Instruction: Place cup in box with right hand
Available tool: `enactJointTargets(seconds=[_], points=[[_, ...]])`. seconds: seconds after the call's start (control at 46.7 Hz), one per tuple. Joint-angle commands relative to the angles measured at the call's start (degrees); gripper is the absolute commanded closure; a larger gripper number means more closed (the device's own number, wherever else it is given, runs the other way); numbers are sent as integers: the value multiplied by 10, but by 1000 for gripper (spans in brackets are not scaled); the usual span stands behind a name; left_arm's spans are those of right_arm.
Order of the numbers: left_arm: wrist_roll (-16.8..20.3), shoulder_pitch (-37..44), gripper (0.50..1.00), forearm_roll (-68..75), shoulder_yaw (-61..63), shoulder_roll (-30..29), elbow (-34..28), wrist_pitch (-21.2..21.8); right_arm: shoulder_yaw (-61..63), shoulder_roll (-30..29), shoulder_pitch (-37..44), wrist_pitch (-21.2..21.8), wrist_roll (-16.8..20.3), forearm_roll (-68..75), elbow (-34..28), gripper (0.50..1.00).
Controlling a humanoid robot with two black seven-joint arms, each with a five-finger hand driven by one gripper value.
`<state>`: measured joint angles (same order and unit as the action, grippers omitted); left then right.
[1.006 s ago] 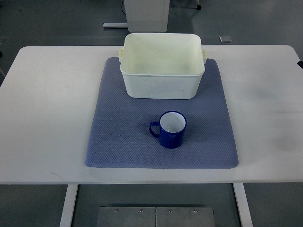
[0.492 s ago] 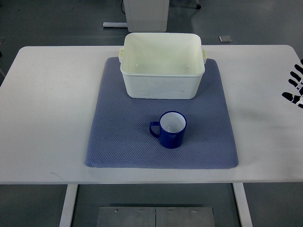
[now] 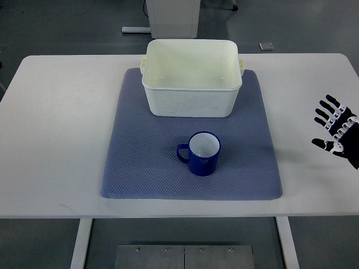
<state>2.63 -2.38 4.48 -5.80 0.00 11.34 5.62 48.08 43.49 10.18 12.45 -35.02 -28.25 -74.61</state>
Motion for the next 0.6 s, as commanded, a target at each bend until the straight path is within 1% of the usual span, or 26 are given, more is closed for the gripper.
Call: enactJointTargets(seconds=[0.0, 0.086, 0.214, 0.278, 0.492, 0.578], points=[[0, 0, 500, 0, 0, 0, 0, 0, 0, -3, -3, -1, 0, -1, -5, 500], [0, 0, 500, 0, 0, 0, 0, 0, 0, -11, -5, -3, 0, -12, -7, 500], [0, 0, 500, 0, 0, 0, 0, 0, -2, -29, -6, -37, 0, -50, -10, 500], [0, 0, 500, 0, 0, 0, 0, 0, -2, -34, -7, -47, 0, -67, -12, 500], [0, 0, 500, 0, 0, 0, 0, 0, -4, -41, -23, -48, 0, -77, -48, 500], [0, 0, 500, 0, 0, 0, 0, 0, -4, -43, -25, -56, 0, -89, -62, 500]])
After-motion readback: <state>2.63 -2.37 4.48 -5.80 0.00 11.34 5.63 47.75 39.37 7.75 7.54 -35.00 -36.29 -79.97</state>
